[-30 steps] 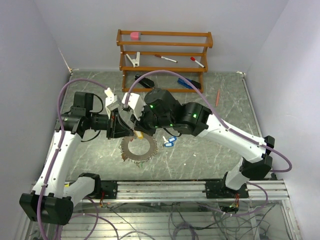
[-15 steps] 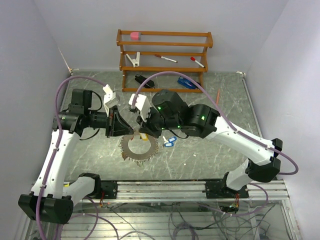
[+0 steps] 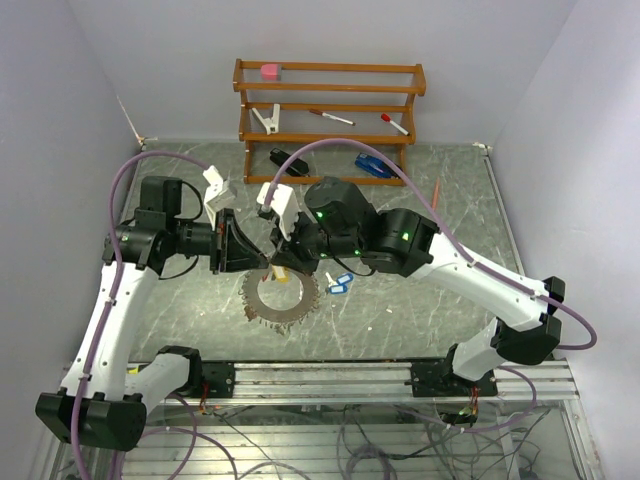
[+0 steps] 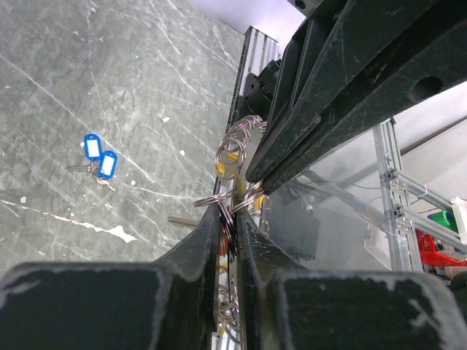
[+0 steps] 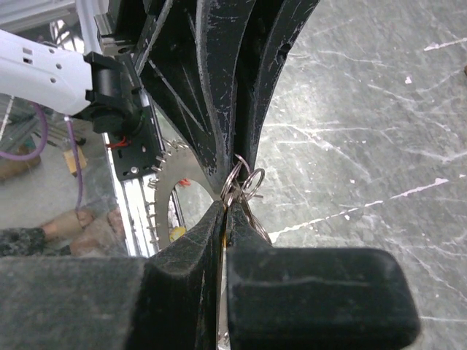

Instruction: Put the keys on the keyring

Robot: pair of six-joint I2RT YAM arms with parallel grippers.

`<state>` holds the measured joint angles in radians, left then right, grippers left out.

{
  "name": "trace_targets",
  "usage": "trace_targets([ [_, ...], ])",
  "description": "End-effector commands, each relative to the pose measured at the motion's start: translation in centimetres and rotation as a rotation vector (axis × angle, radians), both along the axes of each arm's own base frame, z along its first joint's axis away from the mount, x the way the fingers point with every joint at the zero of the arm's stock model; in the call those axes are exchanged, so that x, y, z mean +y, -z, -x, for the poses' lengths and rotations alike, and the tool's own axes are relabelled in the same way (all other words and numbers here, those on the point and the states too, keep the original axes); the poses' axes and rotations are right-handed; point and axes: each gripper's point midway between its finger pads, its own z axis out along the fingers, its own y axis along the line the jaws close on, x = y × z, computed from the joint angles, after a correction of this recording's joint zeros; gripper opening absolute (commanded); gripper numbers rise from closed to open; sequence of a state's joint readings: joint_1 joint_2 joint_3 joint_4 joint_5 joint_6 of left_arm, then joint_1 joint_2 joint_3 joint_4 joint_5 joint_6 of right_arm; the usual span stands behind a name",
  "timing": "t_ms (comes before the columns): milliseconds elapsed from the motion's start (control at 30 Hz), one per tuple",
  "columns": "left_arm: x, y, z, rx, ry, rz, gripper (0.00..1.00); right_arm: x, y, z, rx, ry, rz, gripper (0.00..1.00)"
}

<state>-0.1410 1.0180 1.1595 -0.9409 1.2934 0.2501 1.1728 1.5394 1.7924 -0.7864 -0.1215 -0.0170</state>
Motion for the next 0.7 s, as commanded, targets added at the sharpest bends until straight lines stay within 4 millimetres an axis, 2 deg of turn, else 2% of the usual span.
trace_targets([
  [0, -0.3, -1.9, 1.3, -0.033, 0.050, 0.064, 0.07, 0.9, -0.1, 0.5, 0.053, 0.001, -0.043, 0.00],
  [200, -0.1, -1.9, 1.4, -0.060, 0.041, 0.048, 0.07, 1.1, 0.5, 1.3, 0.117, -0.004, -0.049, 0.00],
  [433, 0.1, -1.2, 1.3, -0.093, 0.028, 0.013, 0.07, 0.6, -0.6, 1.5, 0.165, 0.022, -0.076, 0.00],
  [667, 0.4, -0.8, 1.1, -0.119, 0.023, -0.015, 0.07, -0.3, -1.2, 0.9, 0.212, 0.059, -0.096, 0.00],
])
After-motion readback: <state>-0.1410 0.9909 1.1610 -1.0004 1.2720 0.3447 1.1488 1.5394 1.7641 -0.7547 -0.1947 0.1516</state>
